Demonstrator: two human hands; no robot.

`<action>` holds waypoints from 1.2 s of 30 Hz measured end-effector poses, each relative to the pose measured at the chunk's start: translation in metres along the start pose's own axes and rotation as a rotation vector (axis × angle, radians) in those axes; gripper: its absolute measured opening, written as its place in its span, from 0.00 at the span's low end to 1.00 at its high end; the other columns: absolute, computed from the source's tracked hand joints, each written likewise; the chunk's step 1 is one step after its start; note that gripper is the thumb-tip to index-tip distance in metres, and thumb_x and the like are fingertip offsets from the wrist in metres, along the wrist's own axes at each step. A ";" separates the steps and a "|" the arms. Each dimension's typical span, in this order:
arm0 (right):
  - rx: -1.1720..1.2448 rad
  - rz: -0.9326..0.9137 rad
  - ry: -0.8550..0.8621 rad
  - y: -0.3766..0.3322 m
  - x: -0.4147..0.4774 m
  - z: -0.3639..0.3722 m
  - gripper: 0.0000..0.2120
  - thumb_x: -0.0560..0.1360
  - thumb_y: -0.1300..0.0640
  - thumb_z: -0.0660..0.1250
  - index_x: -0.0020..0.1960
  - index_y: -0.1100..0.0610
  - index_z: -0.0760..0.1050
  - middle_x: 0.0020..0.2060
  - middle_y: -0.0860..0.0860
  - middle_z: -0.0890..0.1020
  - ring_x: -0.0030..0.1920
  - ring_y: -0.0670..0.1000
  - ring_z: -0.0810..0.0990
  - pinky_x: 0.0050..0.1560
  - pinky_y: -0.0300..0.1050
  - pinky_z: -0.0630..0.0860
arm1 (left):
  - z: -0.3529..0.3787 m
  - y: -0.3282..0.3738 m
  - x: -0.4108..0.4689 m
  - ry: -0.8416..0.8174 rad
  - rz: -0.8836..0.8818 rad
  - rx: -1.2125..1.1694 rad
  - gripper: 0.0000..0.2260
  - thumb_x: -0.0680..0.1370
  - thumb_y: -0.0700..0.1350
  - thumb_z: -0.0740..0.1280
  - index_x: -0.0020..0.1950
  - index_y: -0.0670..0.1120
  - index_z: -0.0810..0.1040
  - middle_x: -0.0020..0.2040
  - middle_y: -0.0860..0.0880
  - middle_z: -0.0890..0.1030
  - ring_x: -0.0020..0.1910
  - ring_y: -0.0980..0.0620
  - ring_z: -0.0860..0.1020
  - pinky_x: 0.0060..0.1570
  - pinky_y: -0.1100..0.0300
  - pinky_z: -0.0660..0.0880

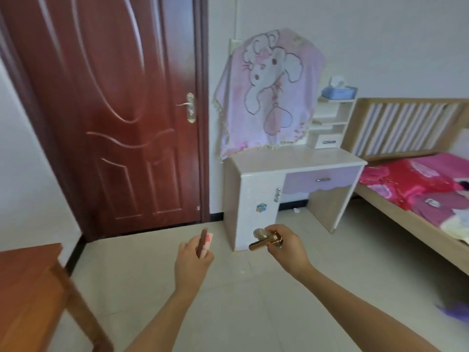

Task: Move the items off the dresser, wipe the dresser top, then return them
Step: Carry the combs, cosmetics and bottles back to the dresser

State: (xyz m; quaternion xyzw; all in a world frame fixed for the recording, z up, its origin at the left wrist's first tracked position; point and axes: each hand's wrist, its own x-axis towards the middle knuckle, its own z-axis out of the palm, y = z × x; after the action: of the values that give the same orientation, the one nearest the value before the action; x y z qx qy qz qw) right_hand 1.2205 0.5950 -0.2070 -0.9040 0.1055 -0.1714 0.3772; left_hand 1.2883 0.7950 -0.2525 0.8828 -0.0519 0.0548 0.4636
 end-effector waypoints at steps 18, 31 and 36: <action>-0.063 0.071 0.074 0.119 0.172 -0.064 0.12 0.71 0.70 0.64 0.51 0.60 0.76 0.37 0.37 0.73 0.40 0.45 0.73 0.38 0.21 0.66 | 0.167 0.068 0.157 -0.093 0.046 -0.047 0.13 0.73 0.40 0.65 0.56 0.49 0.76 0.47 0.46 0.74 0.35 0.62 0.69 0.33 0.68 0.63; -0.111 0.186 0.065 0.187 0.348 -0.044 0.12 0.70 0.70 0.64 0.50 0.58 0.77 0.37 0.42 0.75 0.41 0.46 0.75 0.41 0.31 0.68 | 0.269 0.086 0.333 -0.220 0.027 -0.027 0.15 0.72 0.39 0.65 0.58 0.49 0.75 0.47 0.46 0.72 0.38 0.53 0.73 0.37 0.61 0.66; -0.089 0.183 0.043 0.228 0.417 -0.043 0.11 0.70 0.70 0.65 0.51 0.61 0.77 0.38 0.45 0.75 0.43 0.50 0.73 0.44 0.38 0.68 | 0.320 0.084 0.381 -0.229 -0.009 0.013 0.12 0.72 0.41 0.64 0.55 0.49 0.76 0.45 0.47 0.74 0.37 0.58 0.70 0.33 0.67 0.64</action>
State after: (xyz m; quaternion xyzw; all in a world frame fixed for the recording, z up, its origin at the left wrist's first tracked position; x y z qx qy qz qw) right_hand 1.5728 0.2752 -0.2465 -0.9025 0.2031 -0.1511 0.3484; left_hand 1.6686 0.4680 -0.3093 0.8864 -0.1001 -0.0483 0.4494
